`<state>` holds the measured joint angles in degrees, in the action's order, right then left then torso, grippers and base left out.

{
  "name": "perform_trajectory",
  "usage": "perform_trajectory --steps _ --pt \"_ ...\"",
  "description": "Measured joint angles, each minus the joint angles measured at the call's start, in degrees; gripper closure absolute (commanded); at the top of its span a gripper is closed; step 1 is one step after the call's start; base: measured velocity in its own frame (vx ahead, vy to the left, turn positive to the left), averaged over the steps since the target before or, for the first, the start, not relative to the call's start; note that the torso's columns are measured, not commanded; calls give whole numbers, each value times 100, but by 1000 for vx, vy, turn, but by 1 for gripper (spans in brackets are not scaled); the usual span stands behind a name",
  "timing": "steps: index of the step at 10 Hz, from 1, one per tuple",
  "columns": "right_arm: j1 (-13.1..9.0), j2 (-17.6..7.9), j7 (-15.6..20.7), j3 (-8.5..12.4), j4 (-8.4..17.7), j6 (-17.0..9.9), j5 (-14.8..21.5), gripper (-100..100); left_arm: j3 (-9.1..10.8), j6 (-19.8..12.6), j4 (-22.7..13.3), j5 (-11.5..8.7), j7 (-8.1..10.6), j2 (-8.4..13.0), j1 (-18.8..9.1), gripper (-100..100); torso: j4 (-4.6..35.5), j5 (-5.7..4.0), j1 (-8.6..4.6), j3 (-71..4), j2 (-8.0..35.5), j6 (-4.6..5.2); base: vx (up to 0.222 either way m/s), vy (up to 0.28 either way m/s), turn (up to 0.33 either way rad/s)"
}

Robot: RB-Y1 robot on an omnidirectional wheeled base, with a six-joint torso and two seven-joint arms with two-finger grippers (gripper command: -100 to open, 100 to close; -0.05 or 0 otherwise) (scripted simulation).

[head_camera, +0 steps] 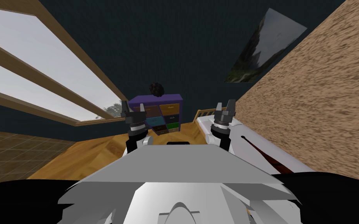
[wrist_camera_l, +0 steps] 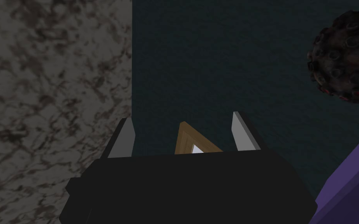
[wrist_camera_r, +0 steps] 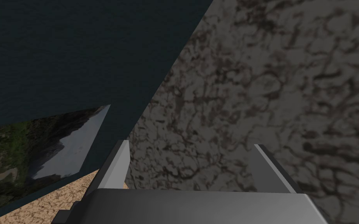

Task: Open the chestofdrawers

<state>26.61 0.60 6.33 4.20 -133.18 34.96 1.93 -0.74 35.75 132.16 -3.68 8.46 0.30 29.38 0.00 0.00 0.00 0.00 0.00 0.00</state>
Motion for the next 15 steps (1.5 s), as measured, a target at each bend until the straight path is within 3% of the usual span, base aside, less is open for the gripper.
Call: perform_trajectory --steps 2,9,10,12,15 --pt "0 0 0 0 0 0 0 0 0 0 0 0 0 0 0 0 600 0 0 -1200 597 0 0 0 0" --pt "0 0 0 0 -2 0 0 0 0 1 2 0 0 0 0 0 3537 0 0 -7073 3539 0 0 0 0" --pt "0 0 0 0 -2 1 0 0 0 1 2 0 0 0 0 -100 3960 0 0 -7919 3962 0 14 -10 3" --pt "1 0 0 0 1 0 0 0 24 -11 -88 -25 16 224 -38 -100 4204 -1 -3 -8429 4203 0 22 -29 6" --pt "1 1 0 0 1 0 0 0 -6 26 -378 -43 19 521 -87 -100 4226 -1 -3 -8459 4224 0 41 -47 8"
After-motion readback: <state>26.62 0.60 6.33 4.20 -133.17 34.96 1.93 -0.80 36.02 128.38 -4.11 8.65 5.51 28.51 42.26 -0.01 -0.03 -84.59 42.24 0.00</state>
